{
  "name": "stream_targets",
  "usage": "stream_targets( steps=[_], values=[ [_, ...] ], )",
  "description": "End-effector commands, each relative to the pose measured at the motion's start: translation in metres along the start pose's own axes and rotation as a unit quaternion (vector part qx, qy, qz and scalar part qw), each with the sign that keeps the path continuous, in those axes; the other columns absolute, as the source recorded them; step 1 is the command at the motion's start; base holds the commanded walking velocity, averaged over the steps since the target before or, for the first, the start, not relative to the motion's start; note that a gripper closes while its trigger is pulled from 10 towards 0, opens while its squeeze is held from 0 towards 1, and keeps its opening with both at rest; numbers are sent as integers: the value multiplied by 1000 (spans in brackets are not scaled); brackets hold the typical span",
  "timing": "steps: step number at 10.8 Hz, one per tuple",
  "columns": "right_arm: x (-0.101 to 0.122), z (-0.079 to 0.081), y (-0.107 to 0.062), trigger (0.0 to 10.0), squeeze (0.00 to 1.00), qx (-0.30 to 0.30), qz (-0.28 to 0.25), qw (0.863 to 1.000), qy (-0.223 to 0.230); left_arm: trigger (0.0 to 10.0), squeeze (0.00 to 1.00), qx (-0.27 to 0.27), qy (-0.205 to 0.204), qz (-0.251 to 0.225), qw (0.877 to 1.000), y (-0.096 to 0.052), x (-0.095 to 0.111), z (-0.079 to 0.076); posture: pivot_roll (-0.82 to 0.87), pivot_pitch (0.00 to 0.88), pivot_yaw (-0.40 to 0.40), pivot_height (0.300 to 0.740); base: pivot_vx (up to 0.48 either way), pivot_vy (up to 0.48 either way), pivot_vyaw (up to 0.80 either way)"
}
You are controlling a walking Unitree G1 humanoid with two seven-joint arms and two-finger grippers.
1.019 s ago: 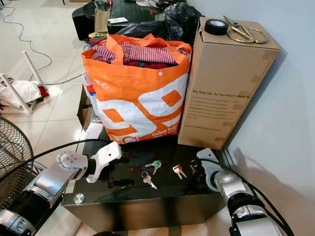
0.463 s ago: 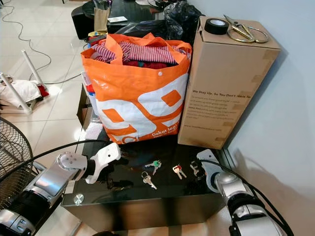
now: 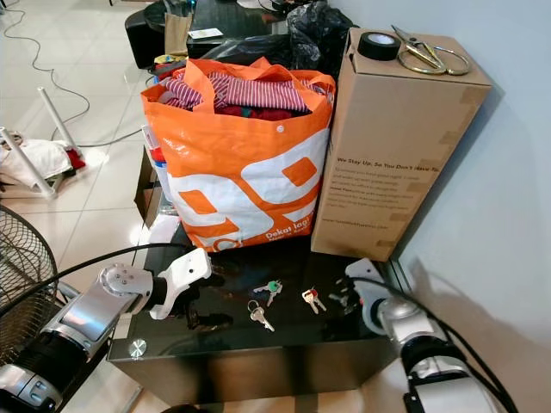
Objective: Hang keys on a hook
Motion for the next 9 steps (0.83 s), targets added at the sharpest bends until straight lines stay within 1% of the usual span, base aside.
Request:
stream_targets(
  steps=[1, 3, 4, 5, 6, 7, 8, 9],
  values=[
    [7, -5, -3, 0, 0, -3, -24, 1000, 4, 10000, 0, 11, 13, -7, 1000, -4, 8, 6, -111, 0, 1, 740, 0, 0, 0],
    [28, -12, -13, 0, 0, -9, -94, 993, 64, 10000, 0, 30, 19, -29, 999, -7, 18, 9, -108, 0, -3, 740, 0, 0, 0],
    [40, -15, -25, 0, 0, -11, -141, 985, 100, 10000, 0, 44, 27, -50, 997, -9, 27, 11, -103, 0, -10, 740, 0, 0, 0],
    [47, -14, -38, 0, 0, -6, -175, 977, 125, 10000, 0, 59, 37, -64, 995, -12, 33, 13, -102, 0, -13, 740, 0, 0, 0],
    [61, -7, -59, 0, 0, 11, -233, 959, 162, 10000, 0, 87, 34, -105, 990, -18, 48, 17, -105, 0, -5, 740, 0, 0, 0],
    [70, 0, -73, 0, 0, 26, -267, 946, 181, 10000, 0, 98, 33, -119, 987, -22, 53, 18, -107, 0, 1, 740, 0, 0, 0],
    [76, 8, -84, 0, 0, 35, -287, 937, 193, 10000, 0, 99, 29, -122, 987, -25, 53, 16, -114, 0, 14, 740, 0, 0, 0],
    [71, 10, -78, 0, 0, 21, -268, 943, 197, 10000, 0, 89, 25, -107, 990, -24, 46, 12, -118, 0, 22, 740, 0, 0, 0]
  ],
)
Point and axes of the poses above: a point about 5 cm out from each wrist's last joint towards the gripper, its own y axis pointing out of the wrist towards the gripper, its own x axis along the axis of the wrist's last joint, z = x × y, the point moved 6 cm from there along y, pointing out of the wrist towards the gripper, and after that the axes turned 9 degrees about -y, right-handed, at the moved point
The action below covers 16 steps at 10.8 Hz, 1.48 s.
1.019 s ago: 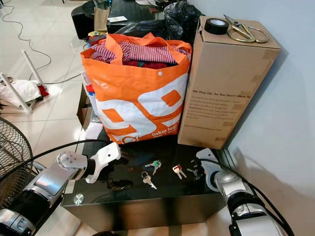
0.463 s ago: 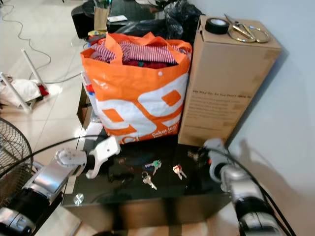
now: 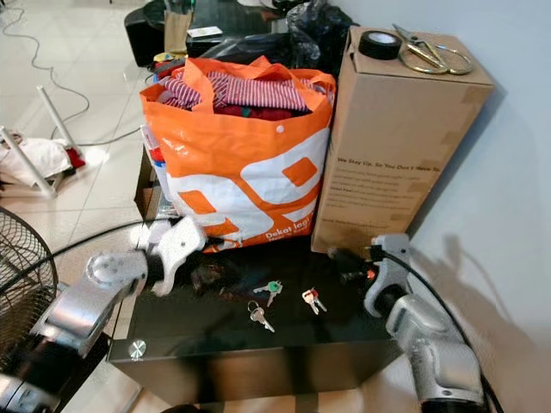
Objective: Hang keys on a hook
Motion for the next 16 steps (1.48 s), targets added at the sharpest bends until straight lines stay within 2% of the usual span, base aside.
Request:
stream_targets(
  steps=[1, 2, 3, 4, 6, 7, 8, 9, 10, 11, 12, 14, 15, 16],
  values=[
    [-4, -5, 0, 0, 0, -26, 11, 1000, 8, 10000, 0, -4, 8, 23, 1000, -2, -7, 0, -116, 0, 24, 740, 0, 0, 0],
    [6, -1, 0, 0, 0, -26, -11, 999, 20, 10000, 0, -2, 11, 26, 1000, -2, -7, 0, -114, 0, 22, 740, 0, 0, 0],
    [35, 10, -3, 0, 0, -5, -78, 996, 45, 10000, 0, 3, 14, 22, 1000, -3, -5, -1, -114, 0, 22, 740, 0, 0, 0],
    [52, 20, -7, 0, 0, 26, -118, 992, 41, 10000, 0, 4, 13, 19, 1000, -2, -4, -2, -114, 0, 22, 740, 0, 0, 0],
    [52, 21, -9, 0, 0, 31, -120, 991, 41, 10000, 0, -2, 9, 19, 1000, 0, -4, -6, -122, 0, 21, 740, 0, 0, 0],
    [45, 18, -8, 0, 0, 19, -99, 994, 35, 10000, 0, -4, 7, 20, 1000, 1, -4, -7, -125, 0, 21, 740, 0, 0, 0],
    [-1, -5, 3, 0, 0, -60, 33, 996, -51, 10000, 0, -17, 5, 28, 999, 1, -8, -10, -135, 0, 25, 740, 0, 0, 0],
    [-32, -19, 14, 706, 0, -101, 106, 981, -127, 10000, 0, -29, 13, 41, 999, 4, -12, -11, -151, 0, 35, 740, 0, 0, 0],
    [-42, -18, 21, 5373, 0, -104, 123, 978, -131, 10000, 0, -33, 17, 44, 998, 6, -12, -12, -152, 0, 36, 740, 0, 0, 0],
    [-69, -17, 30, 10000, 0, -99, 185, 963, -170, 10000, 0, -38, 27, 55, 997, 8, -14, -11, -143, 0, 23, 740, 0, 0, 0],
    [-75, -14, 36, 10000, 0, -86, 200, 961, -170, 10000, 0, -41, 29, 70, 996, 7, -19, -11, -133, 0, 11, 740, 0, 0, 0],
    [-69, -4, 46, 10000, 0, -56, 185, 968, -163, 10000, 0, -45, 20, 80, 996, 4, -27, -12, -124, 0, -2, 740, 0, 0, 0],
    [-67, -4, 49, 10000, 0, -57, 181, 969, -161, 10000, 0, -47, 17, 81, 995, 4, -28, -12, -125, 0, -4, 740, 0, 0, 0],
    [-68, -6, 52, 10000, 655, -61, 180, 968, -162, 10000, 0, -48, 18, 81, 995, 4, -28, -12, -125, 0, -6, 740, 0, 0, 0]
  ],
)
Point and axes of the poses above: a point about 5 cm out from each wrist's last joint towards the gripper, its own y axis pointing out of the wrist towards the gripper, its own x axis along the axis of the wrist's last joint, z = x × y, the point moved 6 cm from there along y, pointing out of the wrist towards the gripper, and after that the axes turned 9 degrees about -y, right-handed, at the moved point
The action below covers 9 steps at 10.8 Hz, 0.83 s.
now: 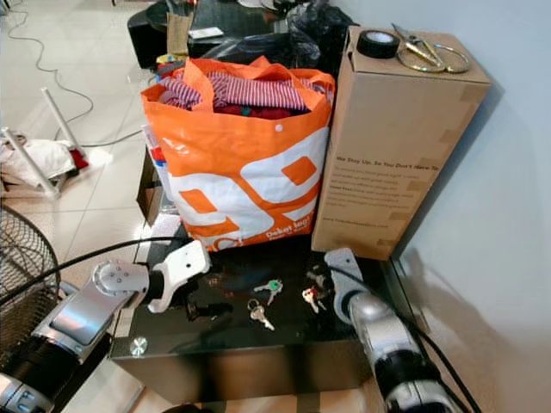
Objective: Hang keys on a hook
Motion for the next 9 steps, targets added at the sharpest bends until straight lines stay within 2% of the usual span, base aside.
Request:
stream_targets(
  steps=[1, 2, 6, 9],
  values=[
    [0, -3, 1, 10000, 961, -6, -2, 1000, 5, 10000, 0, -3, 5, 4, 1000, 1, 0, 0, -126, 0, -7, 740, 0, 0, 0],
    [-4, -1, 2, 10000, 1000, -2, 3, 1000, 6, 10000, 0, -6, 6, 5, 1000, 2, -1, -1, -128, 0, -5, 740, 0, 0, 0],
    [-15, -1, 5, 10000, 1000, -8, 14, 1000, 16, 10000, 0, -6, 9, 9, 1000, 1, -3, -1, -123, 0, -2, 740, 0, 0, 0],
    [-17, -11, 4, 10000, 1000, -28, 12, 999, 21, 10000, 0, -9, 13, 12, 1000, 1, -3, -3, -121, 0, -1, 740, 0, 0, 0]
  ],
)
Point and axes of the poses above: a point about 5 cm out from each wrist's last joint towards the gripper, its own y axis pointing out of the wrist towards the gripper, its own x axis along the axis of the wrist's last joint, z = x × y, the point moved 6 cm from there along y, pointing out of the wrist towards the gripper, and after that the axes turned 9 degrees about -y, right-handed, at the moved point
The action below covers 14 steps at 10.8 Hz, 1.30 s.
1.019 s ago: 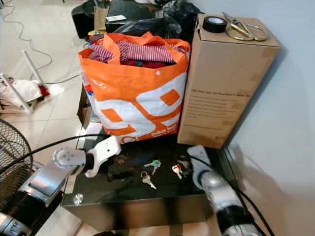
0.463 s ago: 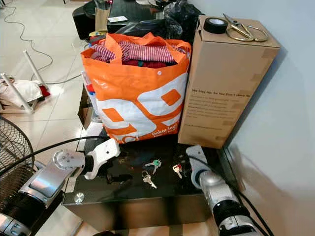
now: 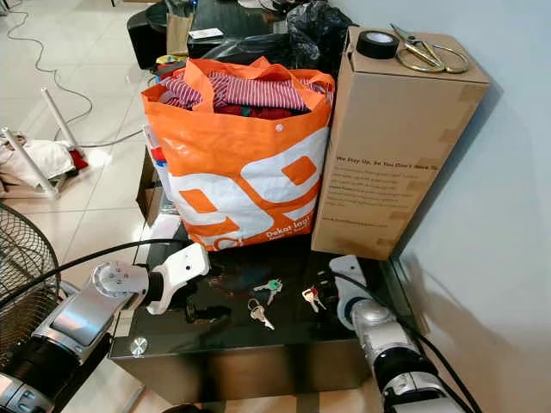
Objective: Hang keys on a hook
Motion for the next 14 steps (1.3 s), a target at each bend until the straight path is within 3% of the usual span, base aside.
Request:
stream_targets(
  steps=[1, 2, 4, 6, 7, 8, 9, 10, 11, 12, 14],
  values=[
    [3, -9, -1, 10000, 392, -13, -6, 1000, 5, 10000, 0, -3, 11, 7, 1000, 0, 0, -2, -119, 0, -2, 740, 0, 0, 0],
    [10, -23, -2, 10000, 0, -41, -29, 998, 43, 10000, 0, -2, 12, 7, 1000, 0, 0, -1, -118, 0, -2, 740, 0, 0, 0],
    [11, -30, -4, 10000, 0, -47, -36, 995, 86, 10000, 0, -2, 12, 7, 1000, 0, 0, -2, -121, 0, -2, 740, 0, 0, 0],
    [-4, -18, -3, 10000, 0, 2, 1, 992, 123, 10000, 0, -3, 13, 7, 1000, 1, 1, -1, -121, 0, -5, 740, 0, 0, 0],
    [-6, -15, -3, 10000, 0, 6, 2, 992, 125, 10000, 0, -2, 13, 7, 1000, 1, 1, -1, -121, 0, -5, 740, 0, 0, 0],
    [-8, -14, -3, 10000, 0, 5, 9, 996, 88, 10000, 0, -1, 13, 7, 1000, 1, 0, -1, -119, 0, -9, 740, 0, 0, 0],
    [1, -4, -1, 10000, 0, 24, -13, 993, 117, 10000, 0, 0, 12, 8, 1000, 1, 0, -1, -113, 0, -13, 740, 0, 0, 0],
    [5, -6, -1, 10000, 0, 17, -20, 994, 110, 10000, 0, 1, 12, 9, 1000, 0, -1, -1, -113, 0, -13, 740, 0, 0, 0],
    [27, -9, -1, 10000, 294, 13, -75, 981, 177, 10000, 0, 2, 12, 10, 1000, 0, -1, 0, -106, 0, -16, 740, 0, 0, 0],
    [41, -16, -4, 10000, 1000, 12, -113, 969, 218, 10000, 0, 4, 12, 10, 1000, -1, -2, 1, -106, 0, -16, 740, 0, 0, 0],
    [45, -22, -5, 10000, 1000, 3, -130, 968, 214, 10000, 0, 6, 13, 10, 1000, -1, -1, 2, -108, 0, -15, 740, 0, 0, 0]
  ],
)
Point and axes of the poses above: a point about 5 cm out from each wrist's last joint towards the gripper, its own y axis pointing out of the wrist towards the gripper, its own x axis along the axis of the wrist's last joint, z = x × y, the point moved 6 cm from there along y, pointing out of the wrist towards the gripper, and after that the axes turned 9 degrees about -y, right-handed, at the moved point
